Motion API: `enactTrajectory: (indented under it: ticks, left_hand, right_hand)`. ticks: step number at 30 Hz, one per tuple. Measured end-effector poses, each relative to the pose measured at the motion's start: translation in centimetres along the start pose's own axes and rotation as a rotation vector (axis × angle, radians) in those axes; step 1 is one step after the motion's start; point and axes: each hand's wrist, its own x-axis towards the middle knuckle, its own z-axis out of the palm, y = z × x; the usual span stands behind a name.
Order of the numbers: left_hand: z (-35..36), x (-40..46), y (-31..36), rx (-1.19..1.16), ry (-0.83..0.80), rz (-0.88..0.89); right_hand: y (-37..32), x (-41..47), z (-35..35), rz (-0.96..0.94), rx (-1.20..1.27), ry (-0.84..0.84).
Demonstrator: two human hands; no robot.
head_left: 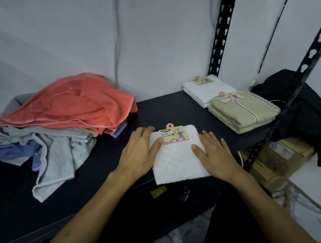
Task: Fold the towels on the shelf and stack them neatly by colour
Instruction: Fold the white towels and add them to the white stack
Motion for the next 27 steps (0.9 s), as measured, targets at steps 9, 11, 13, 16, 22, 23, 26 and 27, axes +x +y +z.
enactTrajectory:
  ticks: [9,11,13,16,22,23,26,27]
  left_hand:
    - [-0.3,1.9,-1.5,-0.101,-0.155,-0.082]
    - [-0.4,1.6,-1.7,-0.086,-0.15,-0.068]
    - [-0.7,1.1,-1.7,-0.099,-0.145,-0.067]
    - [-1.3,0.7,-1.3,-0.112,-0.14,-0.071]
    - [-2.6,1.6,-1.7,-0.184,-0.273,0.005]
    - [-2.9,1.7,-1.7,-0.227,-0.326,0.018]
    - [-3.7,1.9,-1.1,-0.459,-0.457,-0.012]
    - [-3.9,2.2,-0.8,-0.539,-0.475,-0.027]
  right_hand:
    - [-2.3,-5.4,0.9,0.155,0.488,0.296]
    - [-2.8,-5.6,0.6,0.198,0.591,0.324]
    - [-3.0,-5.5,0.5,0.244,0.689,0.319]
    - [-3.3,-5.1,0.3,0.337,0.933,0.223]
    - [-3.3,-5.1,-1.9,0.243,1.219,-0.074]
    - [-3.1,-4.9,-2.3,0.198,1.248,-0.089]
    - [-2.6,-3.9,-4.2,0.088,1.255,-0.078]
    - [-2.4,-3.4,-4.9,0.052,1.245,-0.069]
